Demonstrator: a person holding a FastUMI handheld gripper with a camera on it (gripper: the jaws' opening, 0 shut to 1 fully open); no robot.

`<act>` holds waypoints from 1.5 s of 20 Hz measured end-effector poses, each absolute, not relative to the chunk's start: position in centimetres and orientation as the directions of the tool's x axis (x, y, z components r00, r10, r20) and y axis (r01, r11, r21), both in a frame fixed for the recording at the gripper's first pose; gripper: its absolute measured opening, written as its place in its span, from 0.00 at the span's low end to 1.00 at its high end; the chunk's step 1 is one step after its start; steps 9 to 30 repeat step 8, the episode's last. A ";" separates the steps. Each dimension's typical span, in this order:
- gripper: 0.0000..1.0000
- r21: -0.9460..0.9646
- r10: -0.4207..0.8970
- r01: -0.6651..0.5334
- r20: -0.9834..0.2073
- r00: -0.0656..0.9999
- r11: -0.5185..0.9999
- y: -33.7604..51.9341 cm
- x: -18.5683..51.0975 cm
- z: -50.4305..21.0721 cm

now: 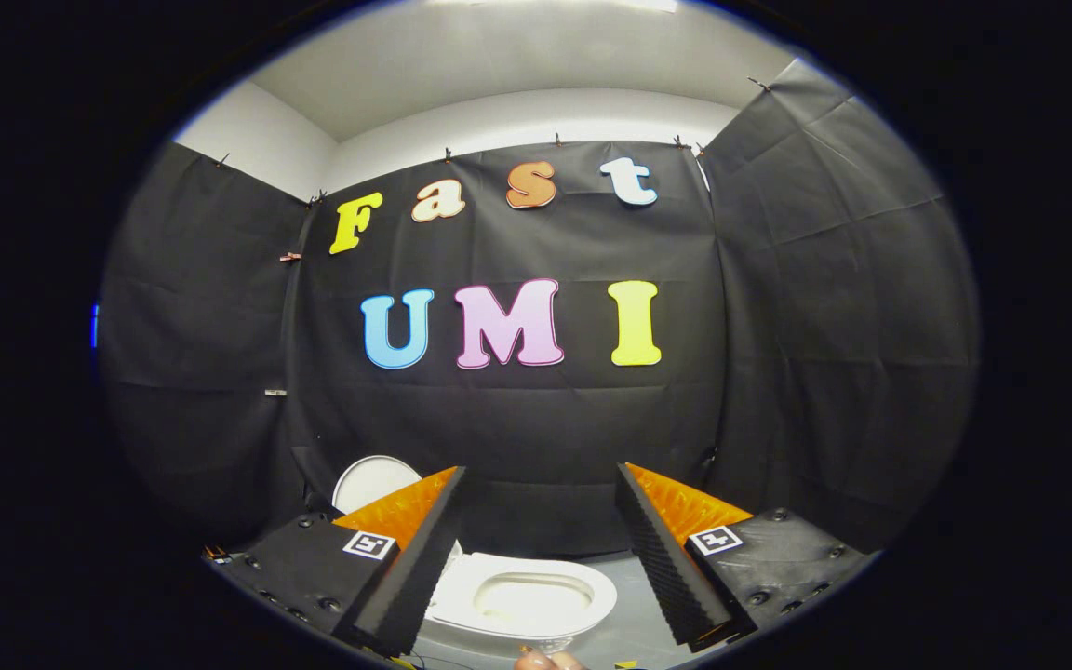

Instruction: Open the toilet lid.

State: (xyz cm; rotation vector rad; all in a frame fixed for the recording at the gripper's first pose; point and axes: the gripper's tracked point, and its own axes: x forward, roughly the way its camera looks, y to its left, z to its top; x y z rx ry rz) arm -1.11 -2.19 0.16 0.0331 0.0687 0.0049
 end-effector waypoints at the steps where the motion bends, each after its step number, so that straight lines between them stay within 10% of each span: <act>1: 0.99 0.032 0.006 -0.004 -0.069 0.998 0.999 -2.2 -1.0 0.2; 30: 0.99 0.033 0.003 0.000 -0.074 0.997 0.999 -2.3 -1.0 0.0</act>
